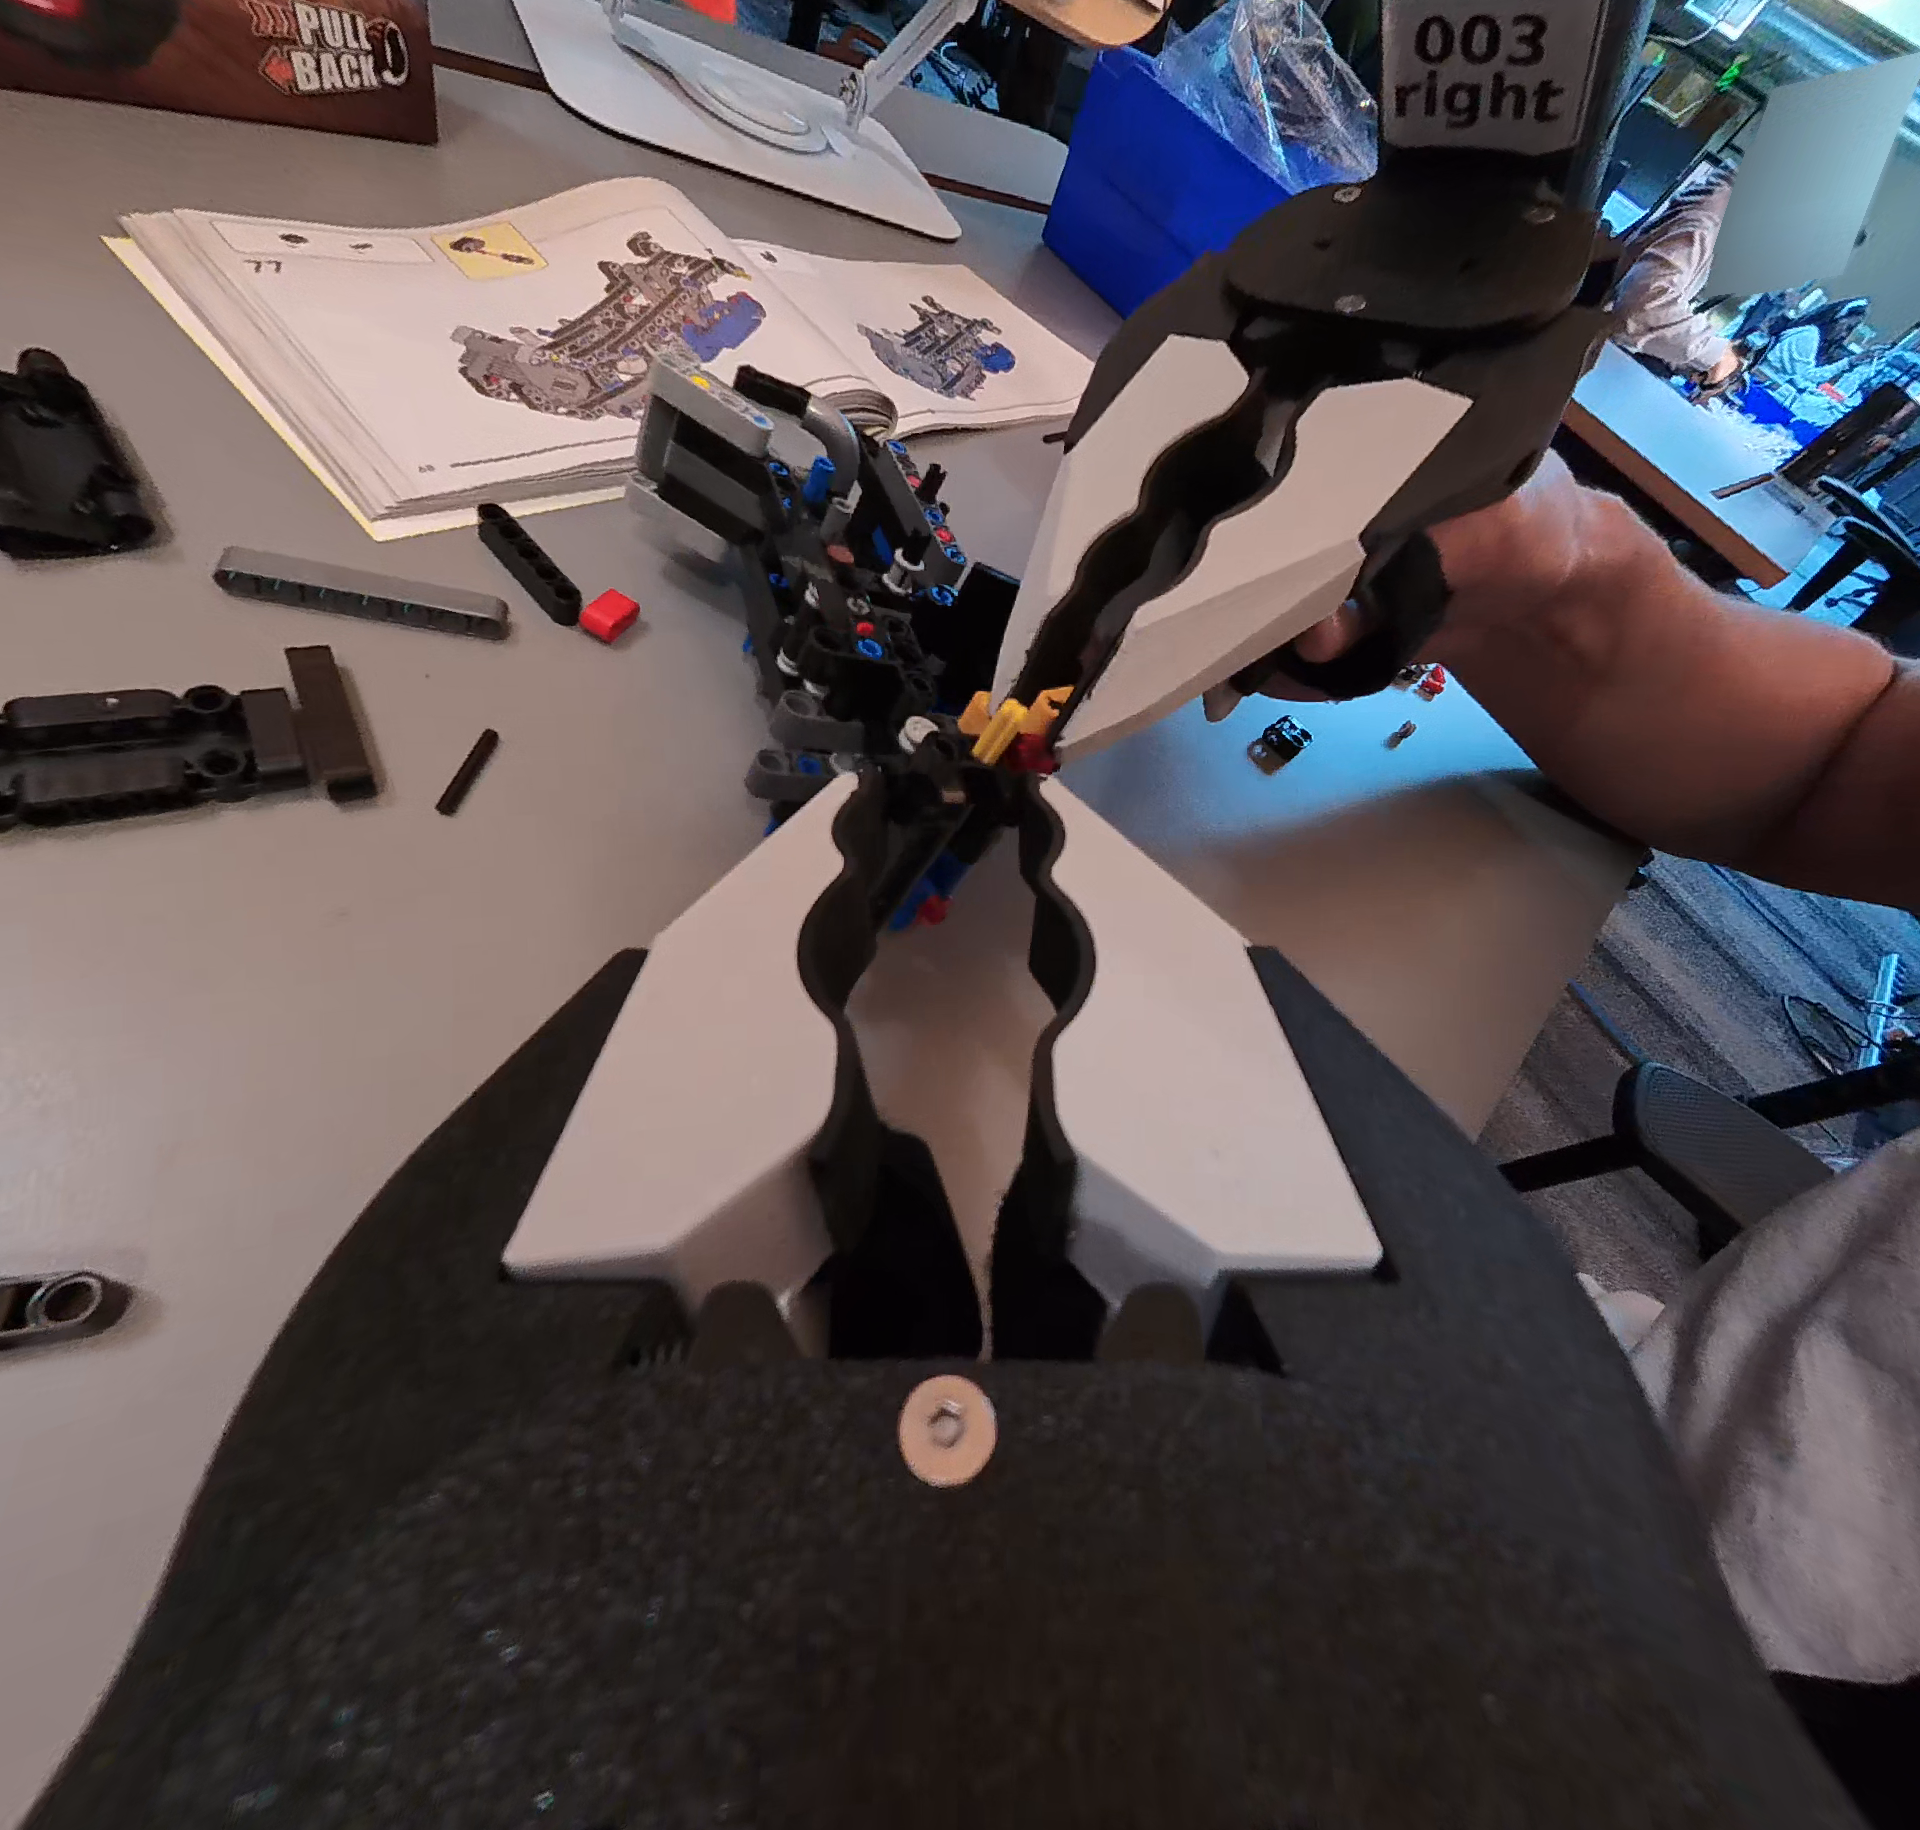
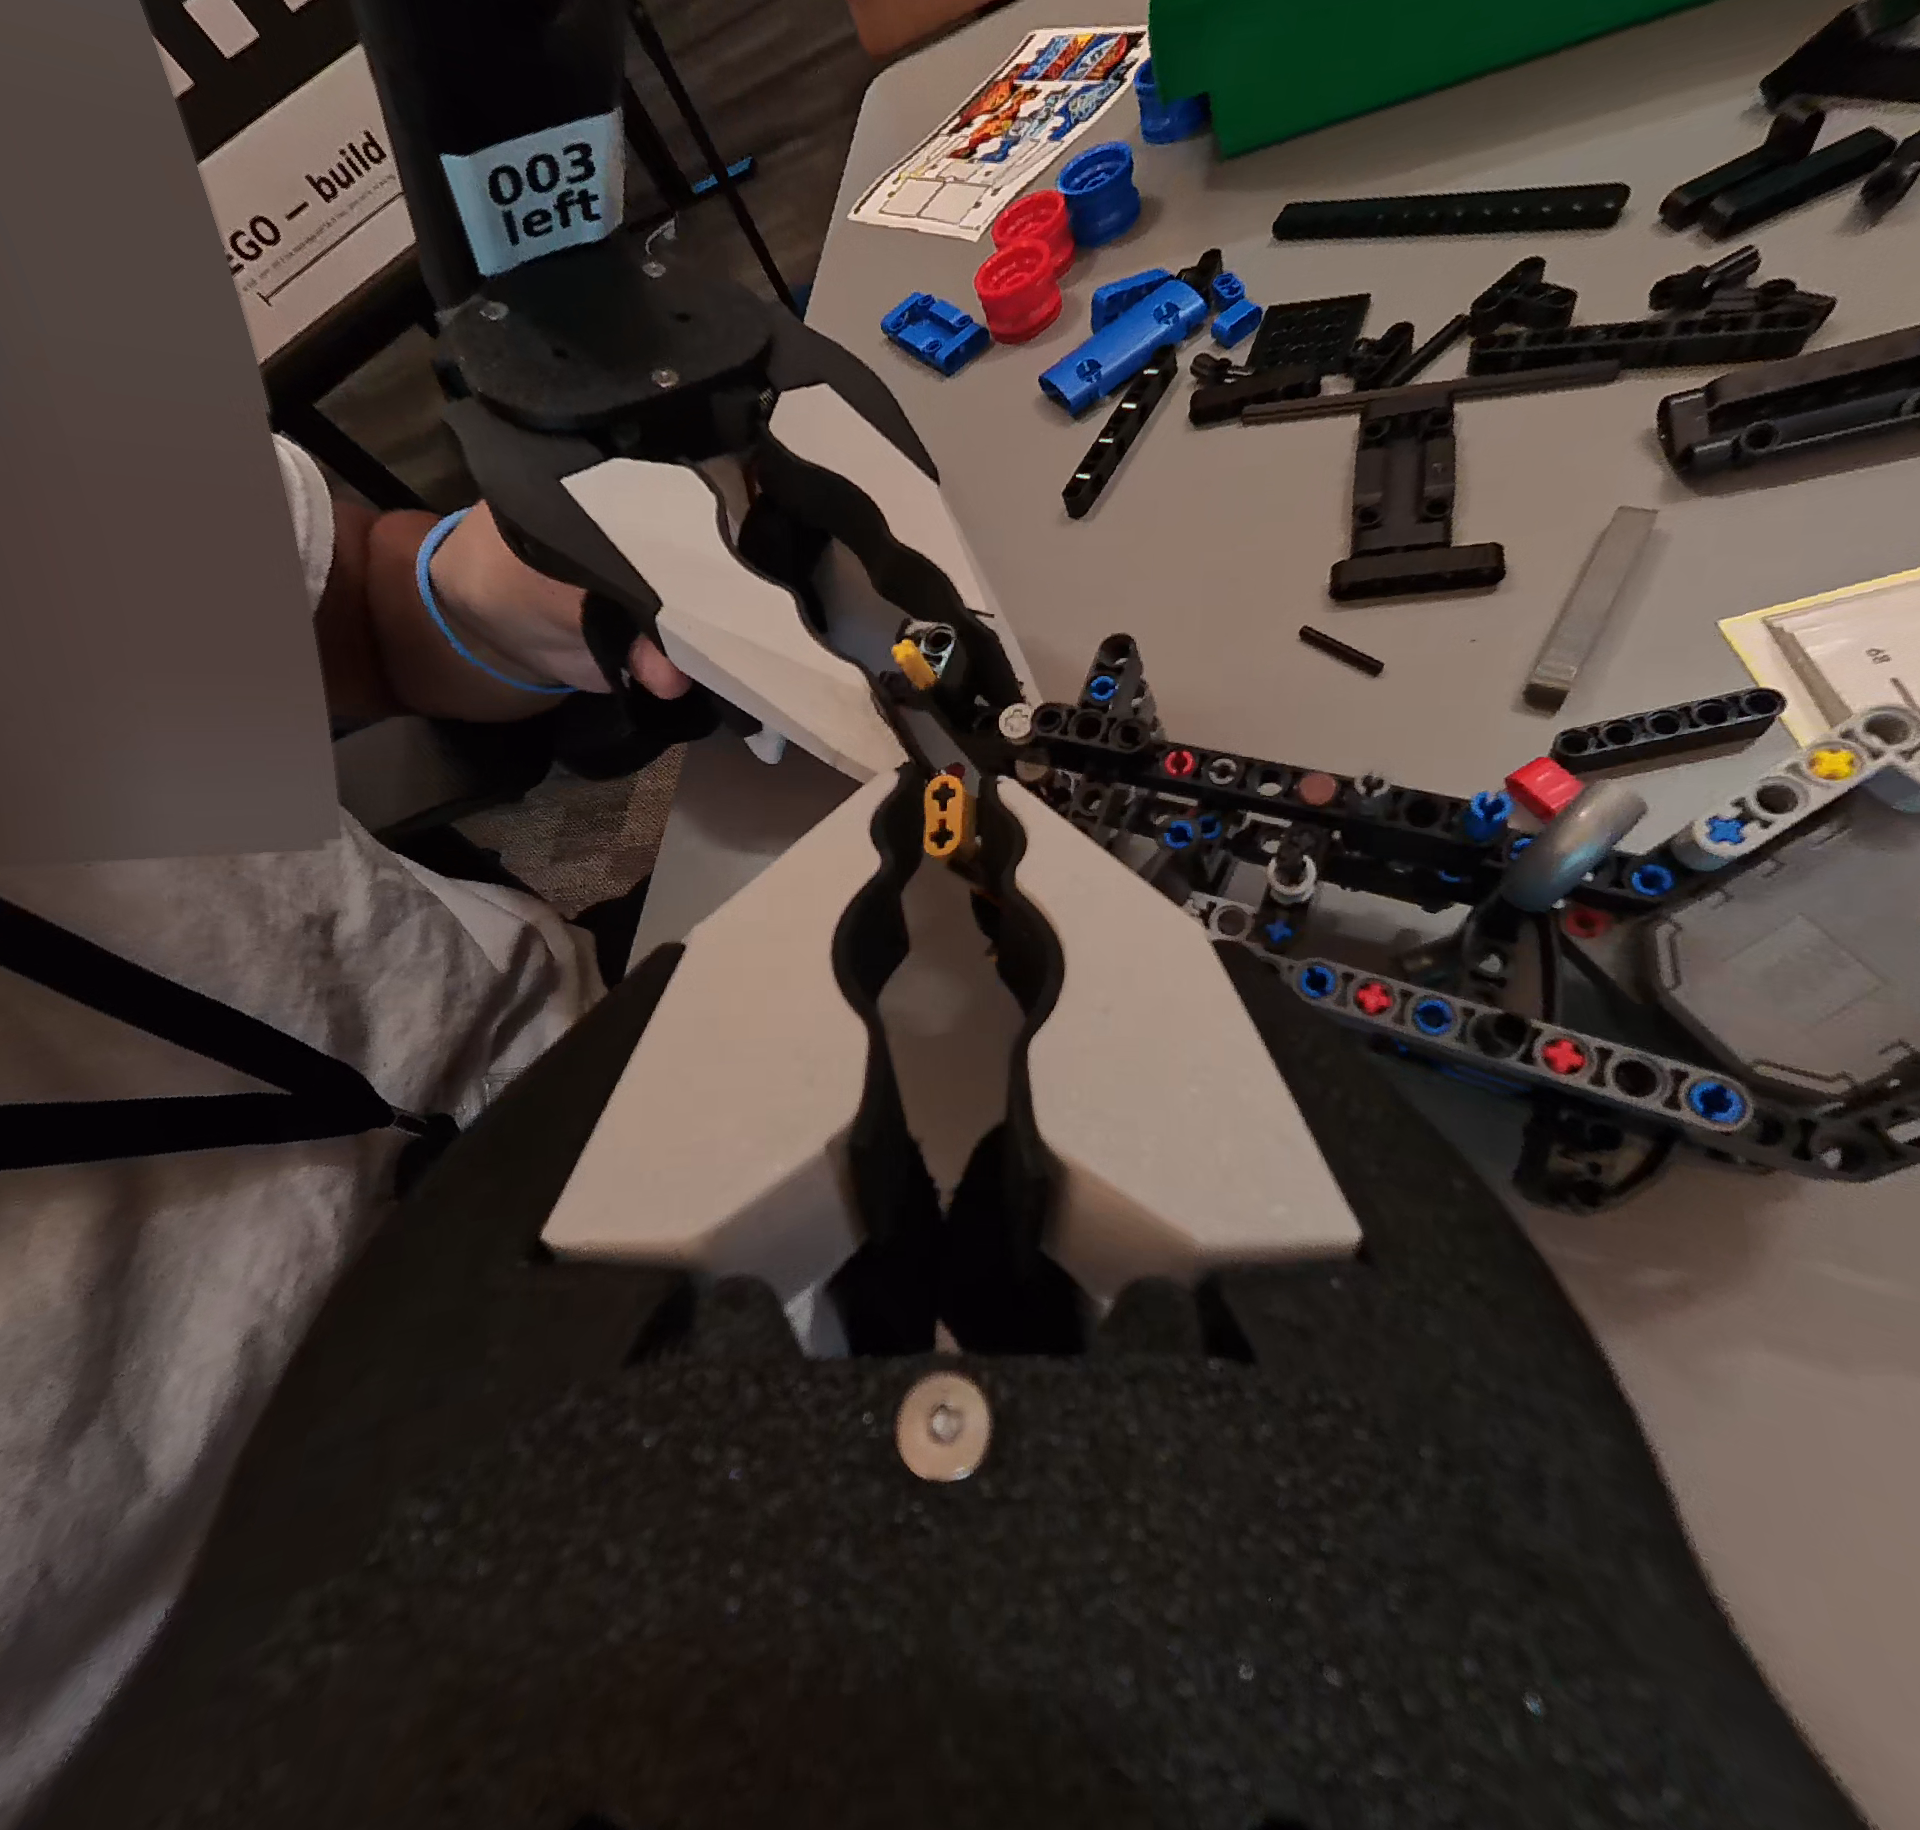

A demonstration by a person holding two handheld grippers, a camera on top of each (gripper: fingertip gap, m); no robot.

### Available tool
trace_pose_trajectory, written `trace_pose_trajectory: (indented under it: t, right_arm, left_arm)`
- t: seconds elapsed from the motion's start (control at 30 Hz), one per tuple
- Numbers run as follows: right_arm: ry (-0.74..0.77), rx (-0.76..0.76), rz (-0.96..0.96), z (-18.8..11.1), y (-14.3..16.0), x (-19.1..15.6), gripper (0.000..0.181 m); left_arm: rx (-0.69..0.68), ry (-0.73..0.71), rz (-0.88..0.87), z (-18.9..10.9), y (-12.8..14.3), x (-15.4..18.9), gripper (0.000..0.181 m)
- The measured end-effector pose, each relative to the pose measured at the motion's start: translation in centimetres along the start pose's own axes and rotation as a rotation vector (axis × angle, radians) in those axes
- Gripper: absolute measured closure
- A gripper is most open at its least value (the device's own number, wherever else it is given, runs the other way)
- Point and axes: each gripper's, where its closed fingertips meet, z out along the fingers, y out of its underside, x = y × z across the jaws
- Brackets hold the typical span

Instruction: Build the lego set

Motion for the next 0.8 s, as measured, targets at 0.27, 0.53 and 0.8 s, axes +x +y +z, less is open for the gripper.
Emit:
trace_pose_trajectory:
  t: [0.27,0.53,0.8]
  right_arm:
    - [0.003,0.006,-0.015,0.0,-0.2,0.3,0.172]
    - [0.156,-0.039,-0.158,0.6,-0.6,1.4,0.173]
    - [0.170,-0.020,-0.118,0.5,-0.6,1.3,0.172]
  left_arm:
    - [-0.003,-0.021,0.016,0.1,0.0,-0.2,0.159]
    - [-0.122,-0.115,0.078,-2.0,3.3,-0.3,0.149]
    - [-0.157,-0.313,0.245,-5.0,5.9,-1.1,0.151]
